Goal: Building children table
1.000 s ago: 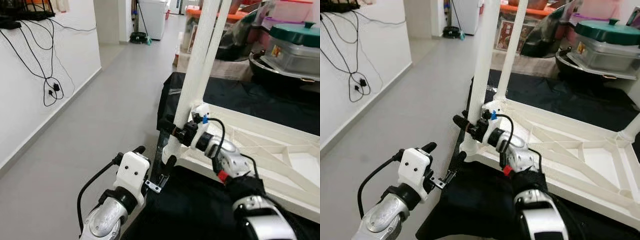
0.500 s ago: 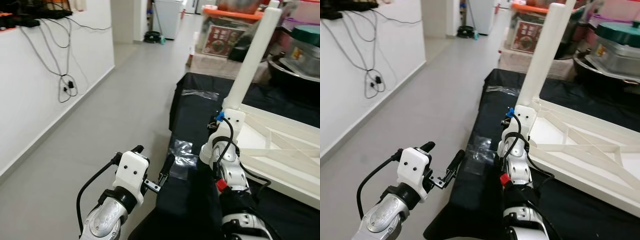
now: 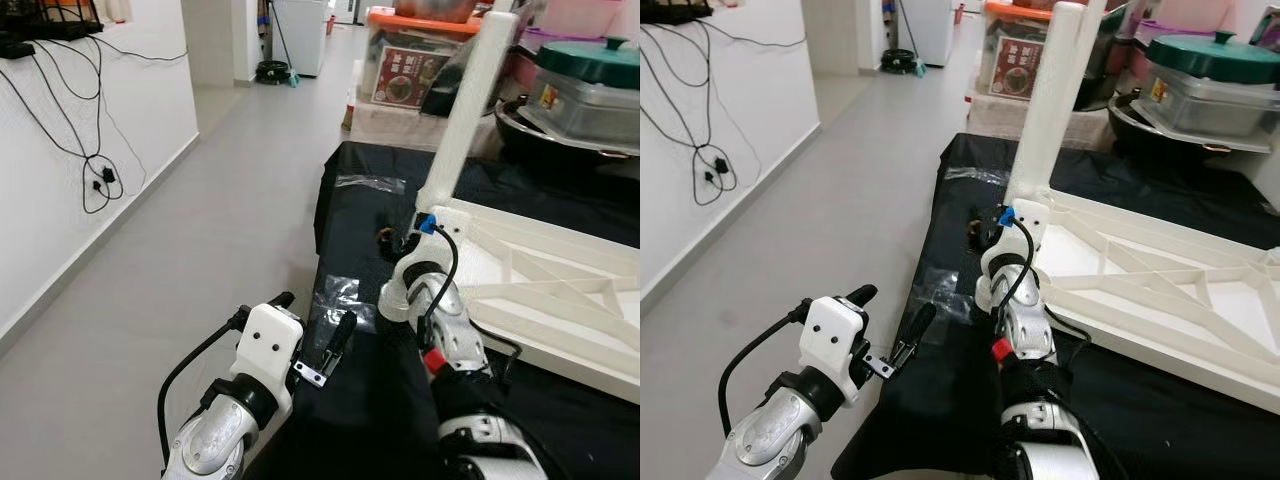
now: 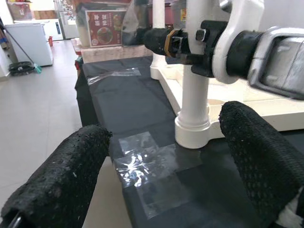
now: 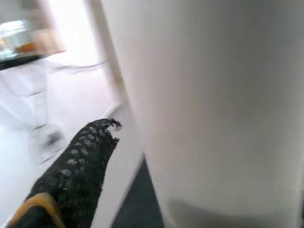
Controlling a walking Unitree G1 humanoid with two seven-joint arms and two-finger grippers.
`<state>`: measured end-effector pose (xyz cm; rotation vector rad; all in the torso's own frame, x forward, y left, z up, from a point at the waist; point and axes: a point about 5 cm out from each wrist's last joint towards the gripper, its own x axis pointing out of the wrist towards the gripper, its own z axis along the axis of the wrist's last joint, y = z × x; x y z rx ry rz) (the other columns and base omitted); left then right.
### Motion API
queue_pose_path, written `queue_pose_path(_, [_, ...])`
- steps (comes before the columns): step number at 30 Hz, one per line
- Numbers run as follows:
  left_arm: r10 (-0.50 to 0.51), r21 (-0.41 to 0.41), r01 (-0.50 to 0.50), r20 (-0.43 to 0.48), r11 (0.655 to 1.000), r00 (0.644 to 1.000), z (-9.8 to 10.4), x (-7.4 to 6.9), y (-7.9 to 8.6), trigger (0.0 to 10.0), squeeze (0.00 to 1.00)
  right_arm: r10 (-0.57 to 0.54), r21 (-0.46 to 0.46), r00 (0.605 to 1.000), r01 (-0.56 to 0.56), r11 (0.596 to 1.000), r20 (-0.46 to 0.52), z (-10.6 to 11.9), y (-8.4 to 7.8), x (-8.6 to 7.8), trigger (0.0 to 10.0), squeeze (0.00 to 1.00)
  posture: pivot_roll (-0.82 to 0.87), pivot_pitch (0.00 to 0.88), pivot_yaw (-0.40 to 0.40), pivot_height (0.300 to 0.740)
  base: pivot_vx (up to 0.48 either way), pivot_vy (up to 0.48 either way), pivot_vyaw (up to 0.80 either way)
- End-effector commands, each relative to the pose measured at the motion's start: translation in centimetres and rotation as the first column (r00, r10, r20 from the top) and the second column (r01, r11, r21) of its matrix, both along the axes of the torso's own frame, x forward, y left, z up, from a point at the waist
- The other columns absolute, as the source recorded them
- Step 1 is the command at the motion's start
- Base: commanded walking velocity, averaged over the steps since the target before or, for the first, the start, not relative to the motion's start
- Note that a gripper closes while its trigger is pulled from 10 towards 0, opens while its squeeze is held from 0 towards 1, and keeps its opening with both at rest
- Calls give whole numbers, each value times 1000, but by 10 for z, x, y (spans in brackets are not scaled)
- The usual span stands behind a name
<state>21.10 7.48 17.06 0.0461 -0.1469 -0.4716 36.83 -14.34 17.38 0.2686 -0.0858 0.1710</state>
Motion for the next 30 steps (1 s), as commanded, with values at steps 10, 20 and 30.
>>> queue_pose_path(10, [8, 3, -8, -1, 1000, 1000, 0, 2, 1, 10000, 0, 714, 22, 700, -714, 700, -15, 4, 18, -17, 10000, 0, 128, 0, -101, 740, 0, 0, 0])
queue_pose_path(20, [12, 2, -12, 2, 1000, 1000, 2, 3, 2, 10000, 0, 947, -35, 313, -950, 311, -72, 4, 23, -33, 10000, 0, 131, 10, -105, 740, 0, 0, 0])
queue_pose_path(30, [14, 2, -14, 2, 1000, 1000, 1, 3, 2, 10000, 0, 951, -64, 305, -951, 302, -55, 11, 21, -29, 0, 0, 129, 12, -103, 740, 0, 0, 0])
